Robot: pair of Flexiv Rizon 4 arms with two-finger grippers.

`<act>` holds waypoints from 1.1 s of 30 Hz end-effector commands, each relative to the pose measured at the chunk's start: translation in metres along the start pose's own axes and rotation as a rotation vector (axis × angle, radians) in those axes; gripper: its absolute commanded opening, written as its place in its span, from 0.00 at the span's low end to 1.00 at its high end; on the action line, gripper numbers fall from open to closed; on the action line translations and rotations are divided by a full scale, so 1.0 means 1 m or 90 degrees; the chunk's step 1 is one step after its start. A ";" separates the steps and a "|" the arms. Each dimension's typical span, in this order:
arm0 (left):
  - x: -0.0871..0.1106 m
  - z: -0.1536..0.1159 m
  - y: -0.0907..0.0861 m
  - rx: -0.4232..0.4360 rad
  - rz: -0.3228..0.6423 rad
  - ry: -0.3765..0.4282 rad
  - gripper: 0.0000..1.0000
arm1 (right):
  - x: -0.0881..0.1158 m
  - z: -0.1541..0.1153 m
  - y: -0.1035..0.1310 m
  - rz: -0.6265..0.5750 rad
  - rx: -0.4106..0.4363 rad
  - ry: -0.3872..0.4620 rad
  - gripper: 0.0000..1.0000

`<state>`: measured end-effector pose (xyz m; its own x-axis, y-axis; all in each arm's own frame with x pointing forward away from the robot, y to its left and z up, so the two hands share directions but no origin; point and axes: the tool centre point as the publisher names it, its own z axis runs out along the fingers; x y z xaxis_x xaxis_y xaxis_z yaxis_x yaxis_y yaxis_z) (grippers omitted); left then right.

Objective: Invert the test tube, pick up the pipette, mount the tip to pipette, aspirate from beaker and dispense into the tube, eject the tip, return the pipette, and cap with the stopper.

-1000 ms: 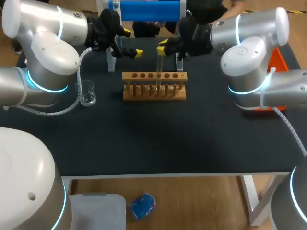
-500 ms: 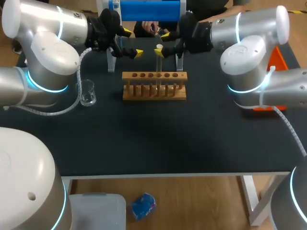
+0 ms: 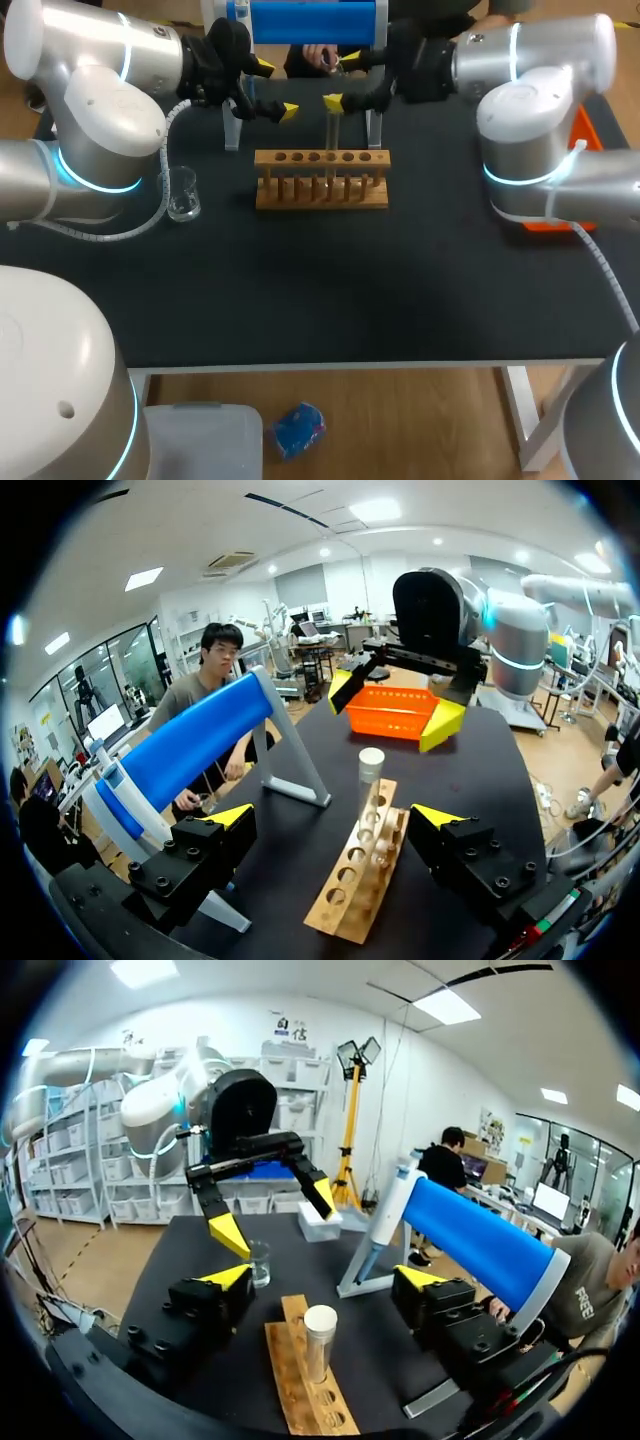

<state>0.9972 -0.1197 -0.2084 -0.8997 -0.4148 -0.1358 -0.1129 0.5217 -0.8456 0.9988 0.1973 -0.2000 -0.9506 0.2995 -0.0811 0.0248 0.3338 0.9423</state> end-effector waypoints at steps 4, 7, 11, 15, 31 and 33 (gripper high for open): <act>0.000 0.000 -0.001 -0.003 -0.001 0.002 1.00 | -0.001 -0.008 0.001 -0.011 -0.042 0.025 0.00; 0.000 0.000 -0.001 -0.003 -0.001 0.002 1.00 | 0.000 -0.008 0.002 -0.009 -0.059 0.039 0.00; 0.000 0.000 -0.001 -0.003 -0.001 0.002 1.00 | 0.000 -0.008 0.003 -0.005 -0.080 0.055 0.00; 0.000 0.000 -0.001 -0.003 -0.001 0.002 1.00 | -0.001 -0.006 0.004 -0.007 -0.092 0.070 0.00; 0.000 0.000 -0.001 -0.003 -0.001 0.002 1.00 | -0.004 0.008 -0.002 0.002 -0.123 0.117 0.00; 0.000 0.000 -0.001 -0.003 -0.001 0.002 1.00 | -0.004 0.009 -0.003 0.003 -0.126 0.122 0.00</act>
<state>0.9972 -0.1197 -0.2084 -0.8997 -0.4148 -0.1358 -0.1129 0.5217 -0.8456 1.0004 0.2024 -0.2024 -0.9906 0.1326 -0.0340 -0.0137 0.1510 0.9884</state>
